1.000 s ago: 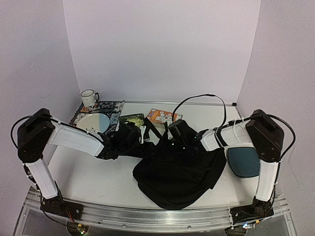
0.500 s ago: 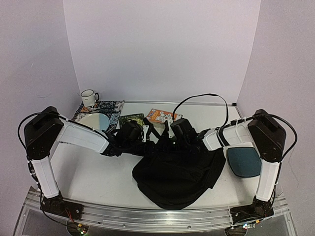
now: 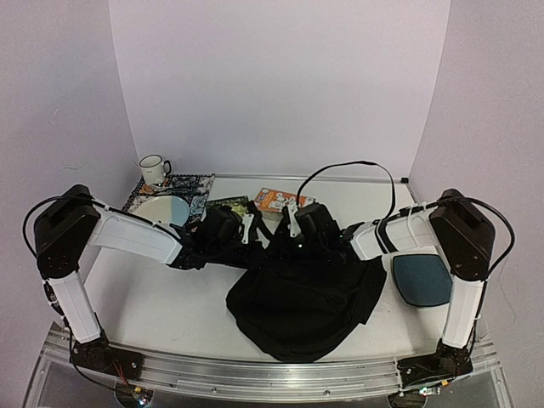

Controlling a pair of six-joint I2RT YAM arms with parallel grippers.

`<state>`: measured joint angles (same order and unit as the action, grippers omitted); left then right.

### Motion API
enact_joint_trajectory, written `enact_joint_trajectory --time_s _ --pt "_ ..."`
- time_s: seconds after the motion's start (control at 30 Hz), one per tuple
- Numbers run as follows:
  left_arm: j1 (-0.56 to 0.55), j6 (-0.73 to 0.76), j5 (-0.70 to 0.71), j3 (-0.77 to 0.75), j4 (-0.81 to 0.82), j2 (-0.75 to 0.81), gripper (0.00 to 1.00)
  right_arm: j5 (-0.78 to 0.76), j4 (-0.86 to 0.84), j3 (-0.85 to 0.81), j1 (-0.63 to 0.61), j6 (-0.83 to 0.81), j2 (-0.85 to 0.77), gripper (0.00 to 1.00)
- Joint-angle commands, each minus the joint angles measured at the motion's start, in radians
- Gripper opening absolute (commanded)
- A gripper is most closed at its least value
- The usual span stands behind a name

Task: Pack the student bag
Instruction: Unzip the largest pocket of the student bag.

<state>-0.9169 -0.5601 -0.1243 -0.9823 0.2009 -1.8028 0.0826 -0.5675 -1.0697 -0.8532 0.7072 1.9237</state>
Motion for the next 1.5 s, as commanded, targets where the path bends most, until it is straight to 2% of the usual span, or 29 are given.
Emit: enact_joint_trajectory --time_s 0.0,0.3,0.57,0.73,0.93,1.33,1.47 --pt "0.001 0.001 -0.007 0.041 0.025 0.122 0.01 -0.023 0.009 0.019 0.025 -0.001 -0.051 0.00" --pt "0.001 -0.037 0.004 0.143 0.018 0.228 0.00 -0.068 0.056 0.005 0.068 0.002 -0.065 0.00" --pt "0.015 -0.193 0.105 0.166 -0.017 0.262 0.04 0.006 0.055 -0.011 0.074 -0.021 -0.047 0.00" --pt "0.015 -0.219 0.027 0.094 0.011 0.191 0.00 0.040 0.037 -0.006 0.074 -0.020 -0.040 0.00" --pt "0.013 -0.194 -0.057 0.096 0.035 0.170 0.00 -0.028 0.039 0.008 0.076 -0.027 -0.070 0.00" --pt "-0.018 -0.188 -0.157 0.324 0.009 0.383 0.00 -0.148 0.115 -0.067 0.177 -0.084 -0.135 0.00" --pt "-0.081 -0.135 -0.127 0.319 -0.096 0.409 0.00 -0.164 0.133 -0.115 0.196 -0.116 -0.141 0.00"
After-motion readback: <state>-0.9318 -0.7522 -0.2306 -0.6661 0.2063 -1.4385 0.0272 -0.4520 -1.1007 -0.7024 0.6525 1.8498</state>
